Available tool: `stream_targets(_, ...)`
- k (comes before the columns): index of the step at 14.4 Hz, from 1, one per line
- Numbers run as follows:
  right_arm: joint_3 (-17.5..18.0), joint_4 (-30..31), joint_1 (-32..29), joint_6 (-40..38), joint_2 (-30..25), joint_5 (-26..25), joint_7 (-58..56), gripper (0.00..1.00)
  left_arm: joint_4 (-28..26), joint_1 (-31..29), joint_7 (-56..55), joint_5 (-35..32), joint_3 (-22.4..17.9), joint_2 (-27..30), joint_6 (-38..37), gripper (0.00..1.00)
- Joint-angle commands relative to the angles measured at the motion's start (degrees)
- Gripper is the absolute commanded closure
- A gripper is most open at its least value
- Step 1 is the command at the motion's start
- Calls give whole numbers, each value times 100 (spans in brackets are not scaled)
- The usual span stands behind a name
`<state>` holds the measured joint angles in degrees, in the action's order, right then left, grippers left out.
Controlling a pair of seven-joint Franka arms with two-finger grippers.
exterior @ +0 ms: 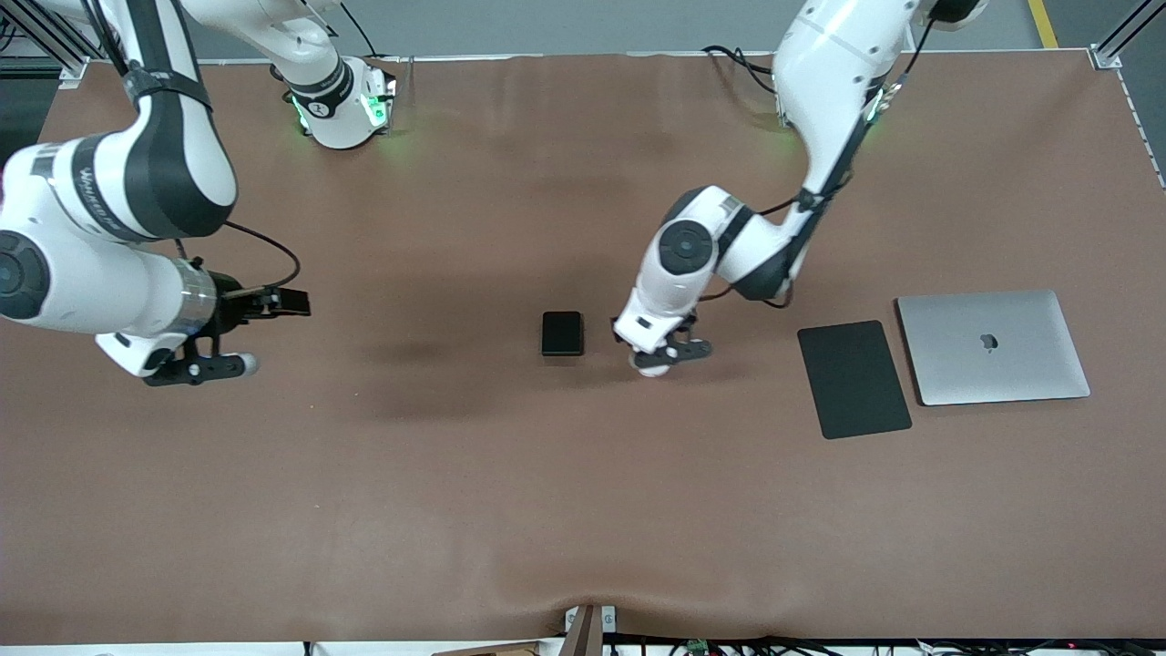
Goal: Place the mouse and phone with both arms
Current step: 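Grasp the white mouse with the left gripper while the right gripper approaches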
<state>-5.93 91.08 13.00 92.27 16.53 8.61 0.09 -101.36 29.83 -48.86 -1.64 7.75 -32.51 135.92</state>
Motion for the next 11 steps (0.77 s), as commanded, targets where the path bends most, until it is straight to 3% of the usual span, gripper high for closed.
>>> stream_targets(1,-40,-100,289,115,131,211,620,0,-50,-511,331,-143,16,569,-486,100)
stream_targets(6,-40,-100,1098,748,403,229,1571,0,-68,-1610,1491,-143,16,895,-874,100)
stream_targets(11,-40,-91,1555,1135,684,370,1950,0,-208,-2813,2870,-143,25,756,-866,100)
